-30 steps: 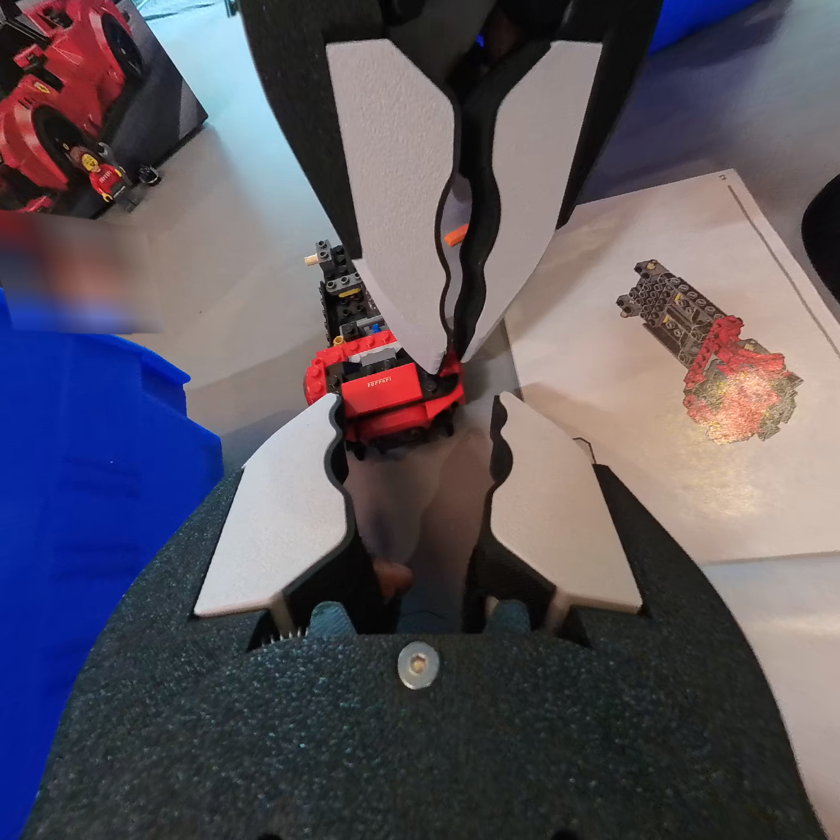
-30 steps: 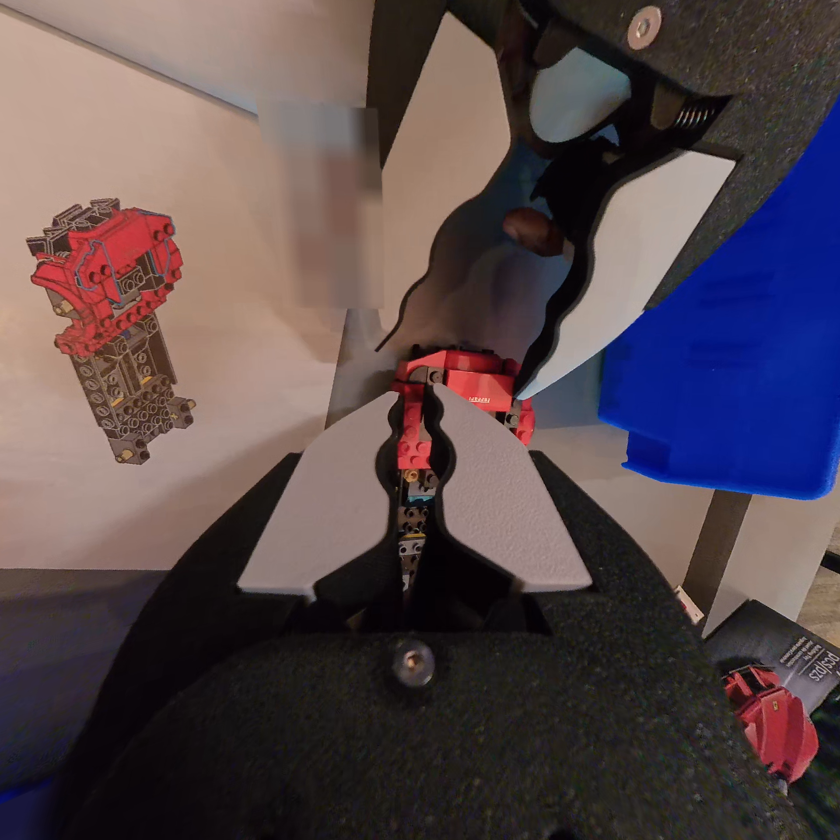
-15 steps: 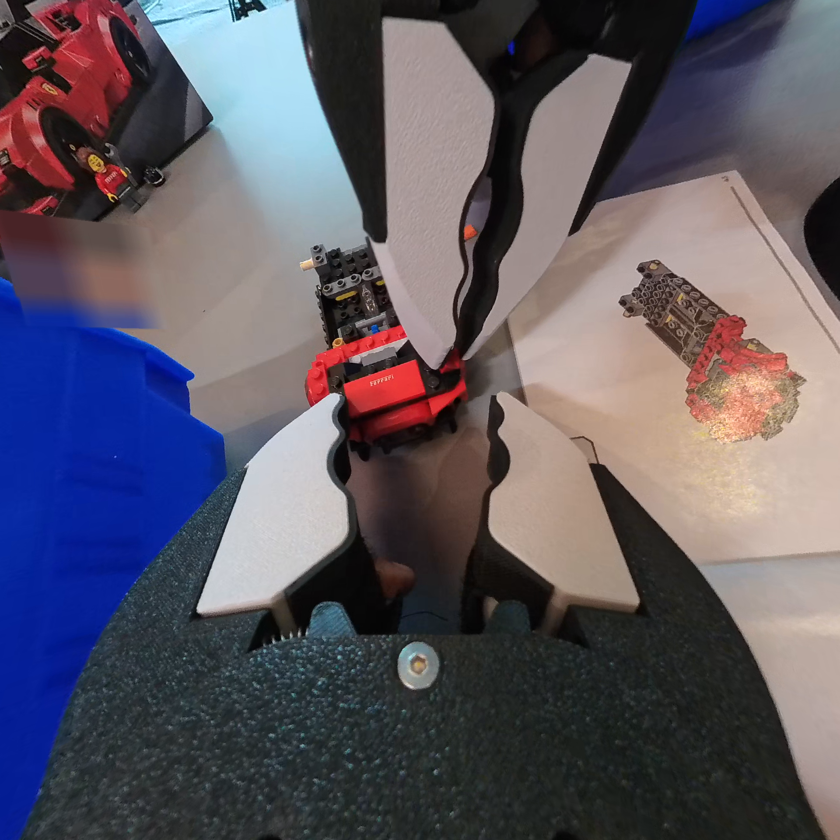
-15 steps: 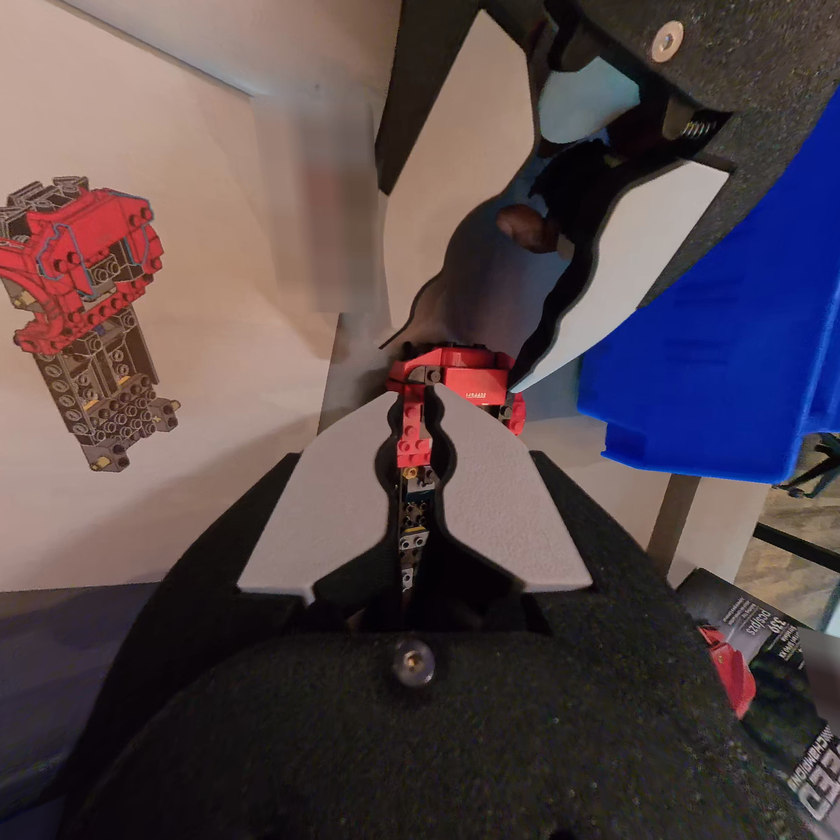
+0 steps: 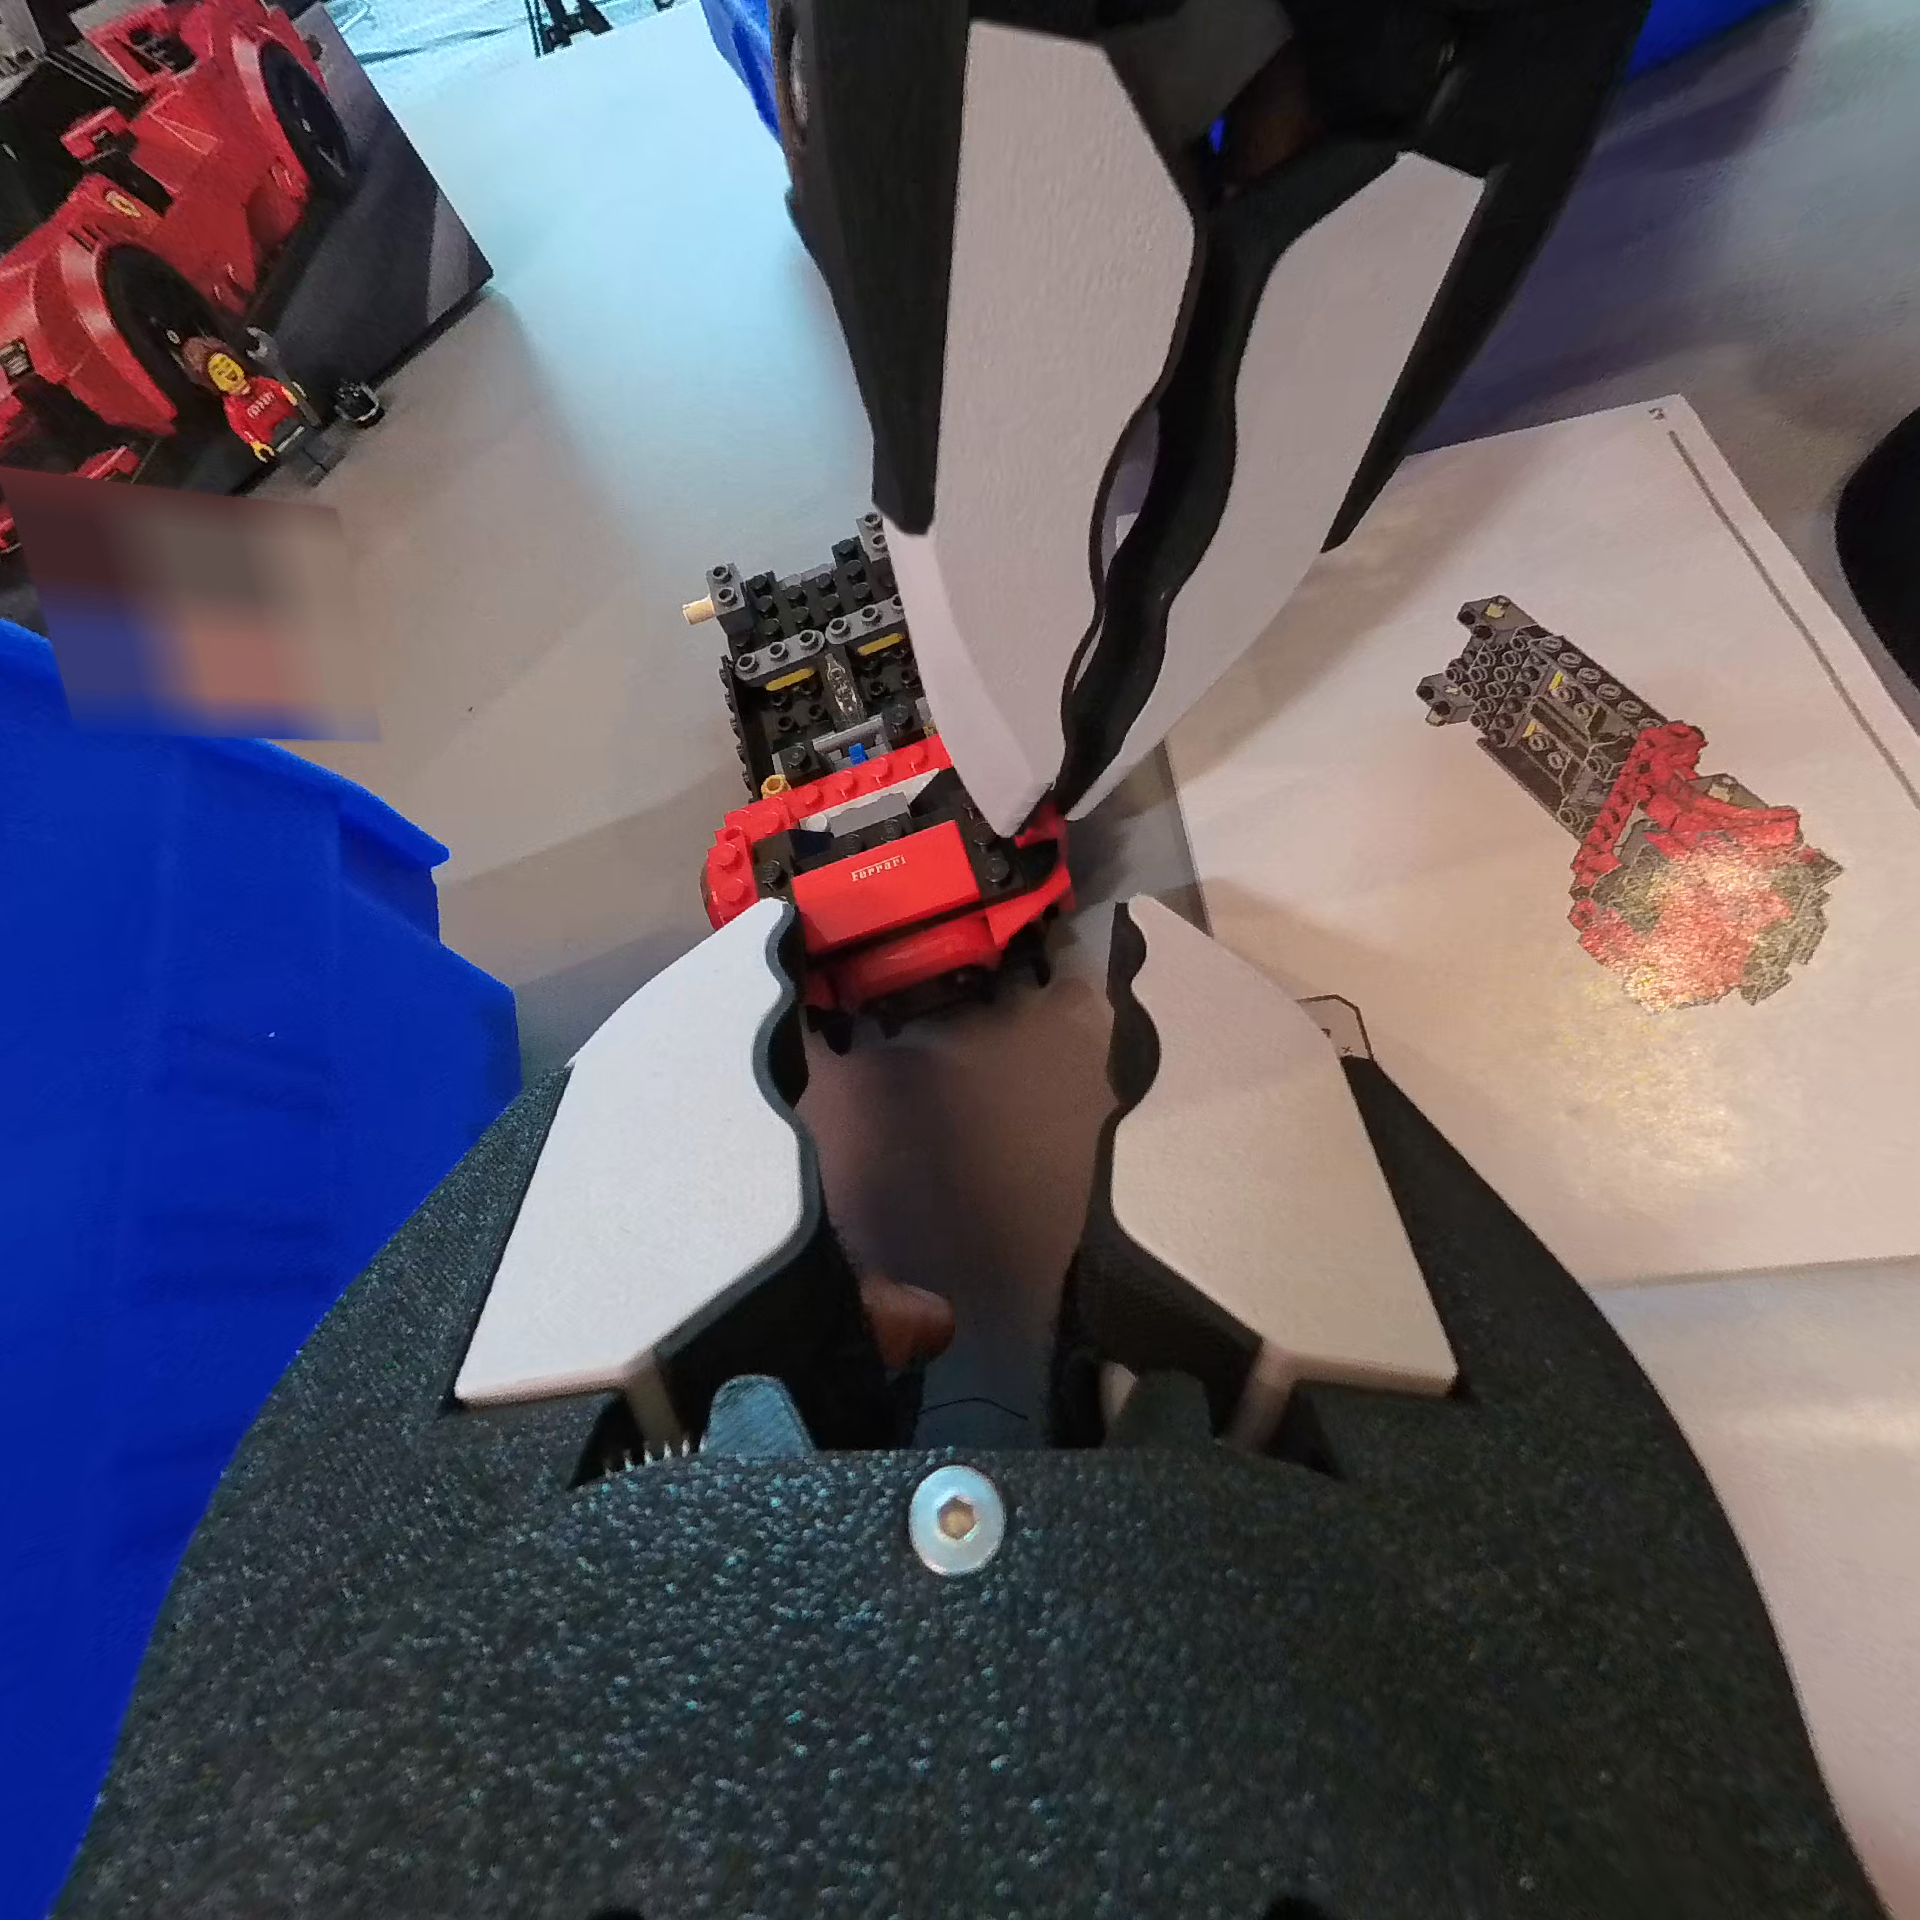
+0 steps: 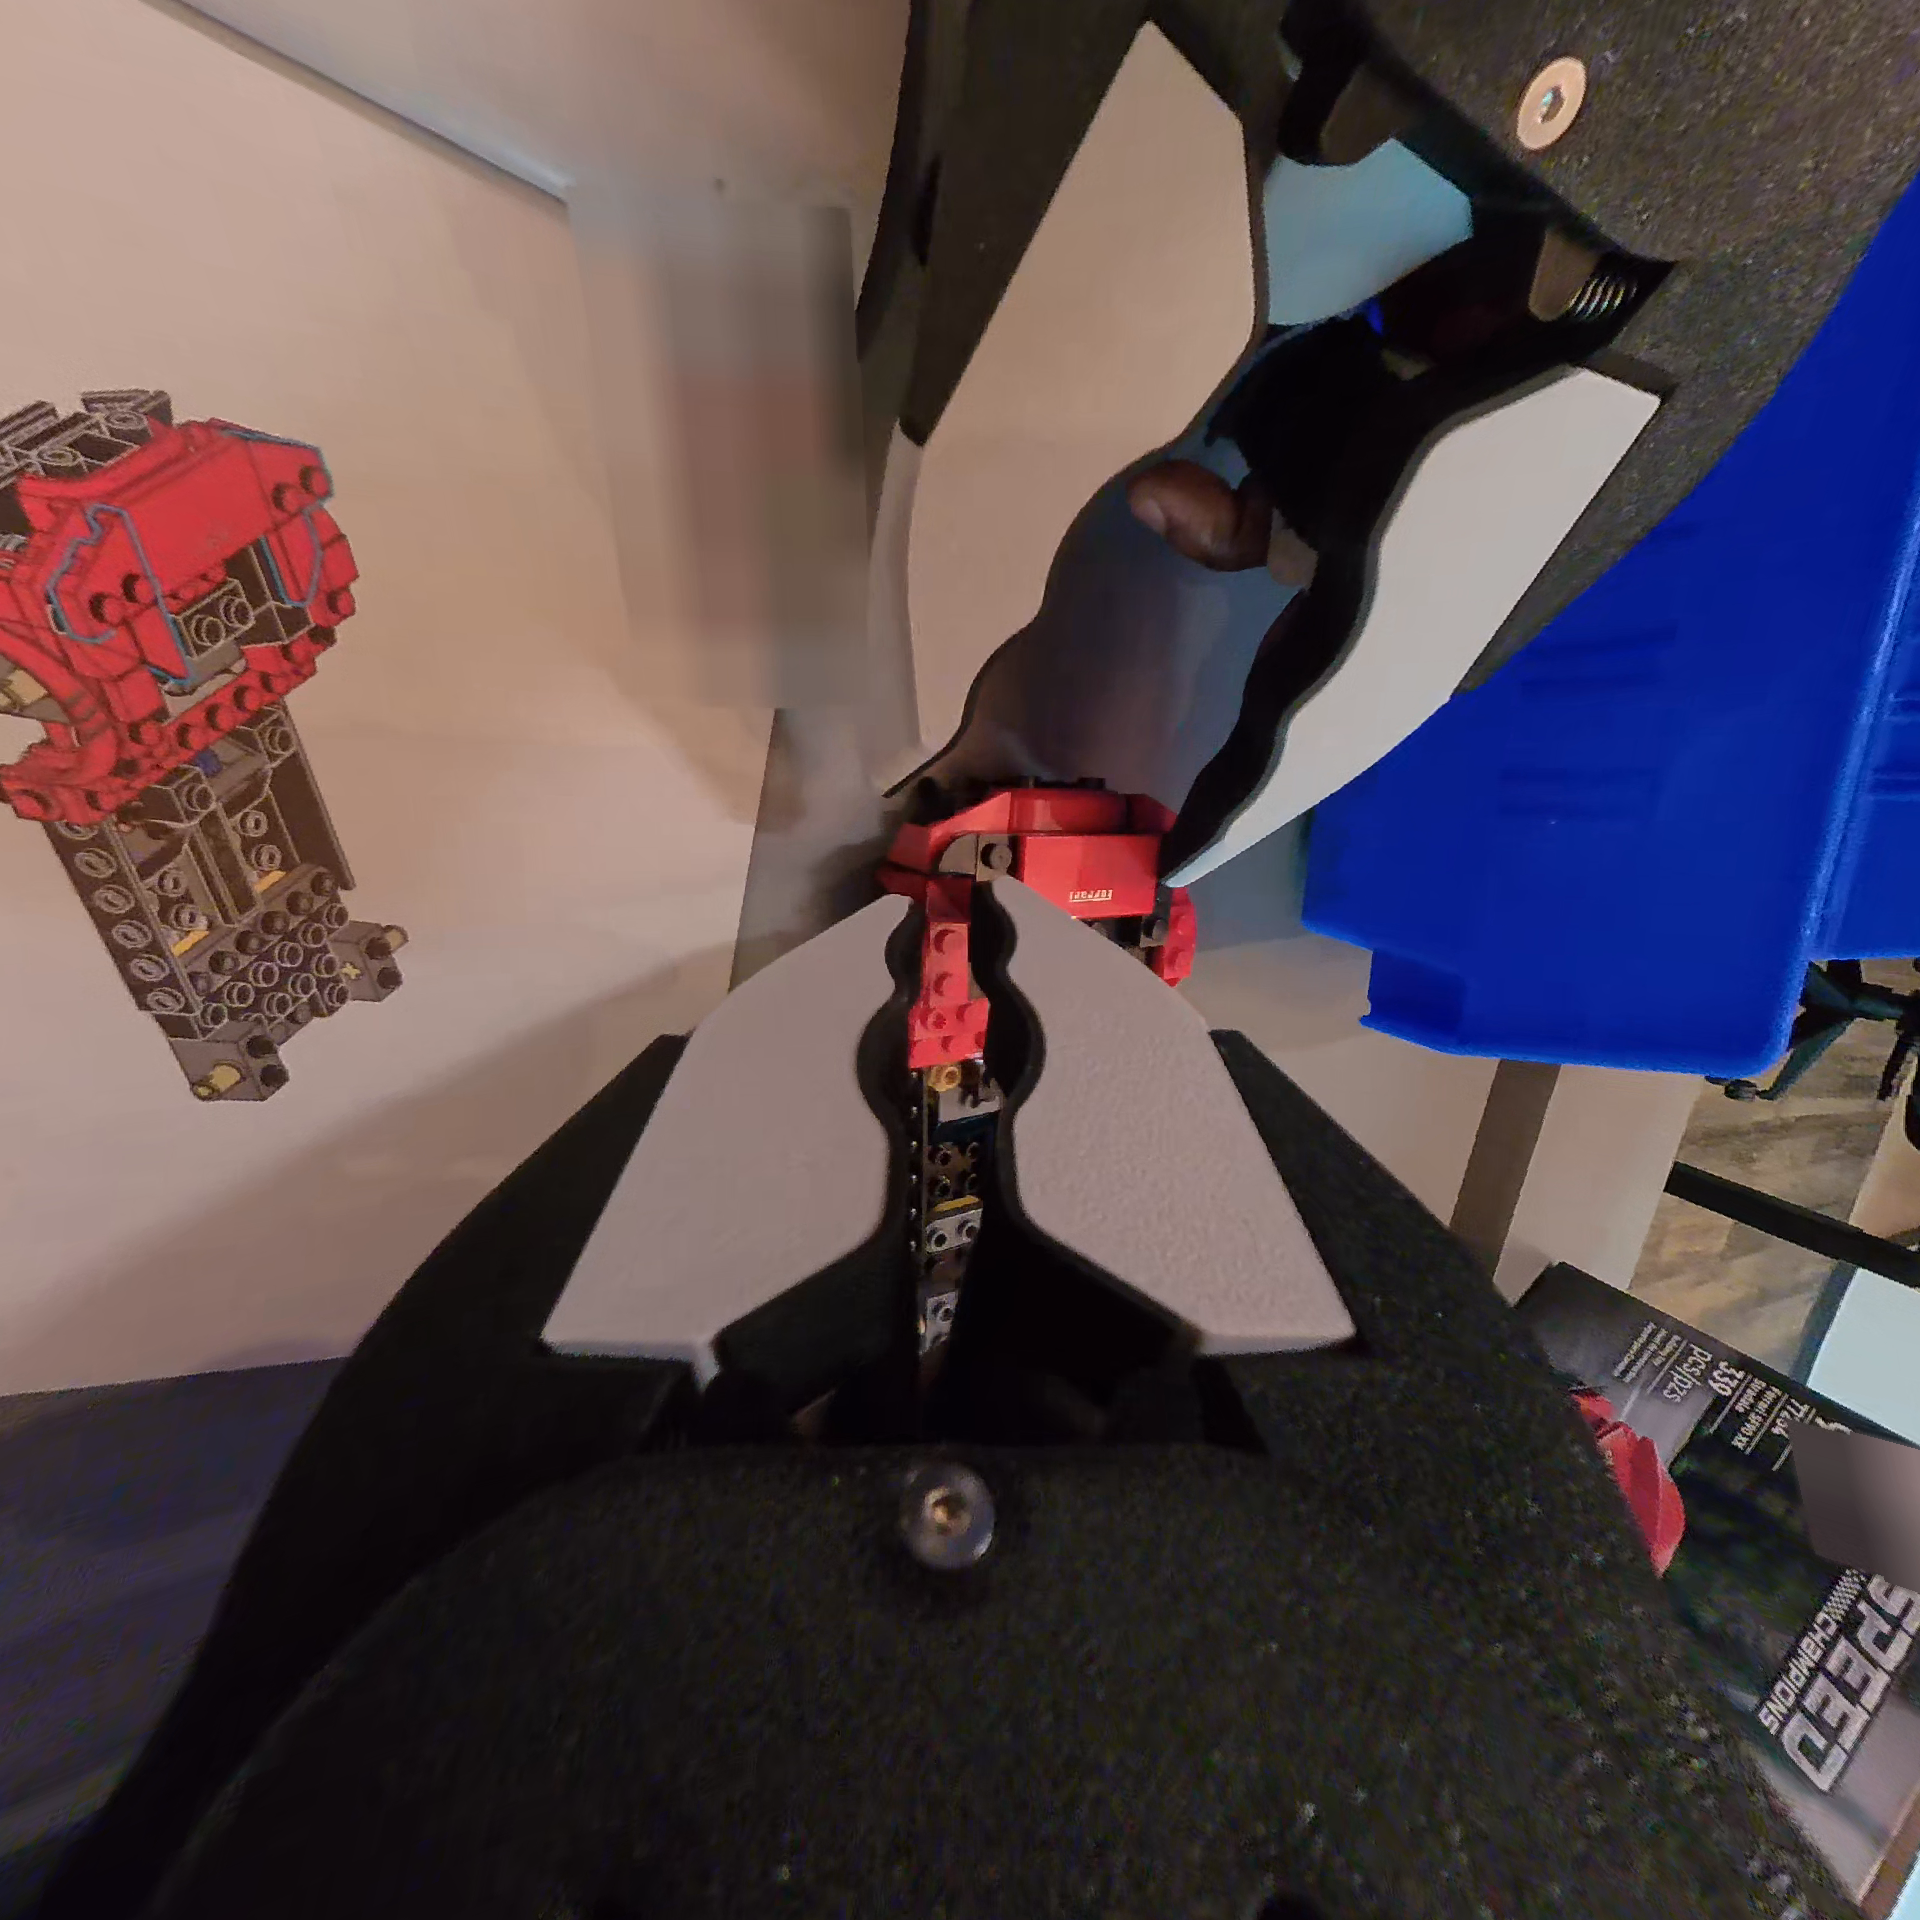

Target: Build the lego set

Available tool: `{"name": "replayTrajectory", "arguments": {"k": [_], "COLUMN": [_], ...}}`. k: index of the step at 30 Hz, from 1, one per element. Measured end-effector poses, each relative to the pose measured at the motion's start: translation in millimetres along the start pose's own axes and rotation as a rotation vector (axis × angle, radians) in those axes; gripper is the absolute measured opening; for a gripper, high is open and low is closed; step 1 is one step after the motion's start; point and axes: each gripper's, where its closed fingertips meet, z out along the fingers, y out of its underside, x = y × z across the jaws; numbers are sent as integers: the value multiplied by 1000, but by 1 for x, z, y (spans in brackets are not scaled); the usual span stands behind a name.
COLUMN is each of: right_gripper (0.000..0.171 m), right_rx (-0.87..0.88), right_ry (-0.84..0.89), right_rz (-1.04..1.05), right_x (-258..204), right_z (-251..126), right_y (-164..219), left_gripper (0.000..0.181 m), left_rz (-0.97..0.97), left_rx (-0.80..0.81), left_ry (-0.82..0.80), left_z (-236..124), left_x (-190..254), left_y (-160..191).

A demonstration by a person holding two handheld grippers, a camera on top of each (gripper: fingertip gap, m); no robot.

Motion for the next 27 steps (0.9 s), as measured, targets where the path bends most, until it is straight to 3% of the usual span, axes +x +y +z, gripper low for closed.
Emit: {"name": "replayTrajectory", "arguments": {"k": [27], "right_gripper": [13], "right_rx": [20], "right_ry": [12], "right_rz": [50], "right_x": [3], "right_z": [-3], "right_y": [1], "left_gripper": [53], "left_rz": [5], "left_rx": [1], "left_ry": [-3], "left_z": [-1], "left_x": [0], "left_y": [0]}}
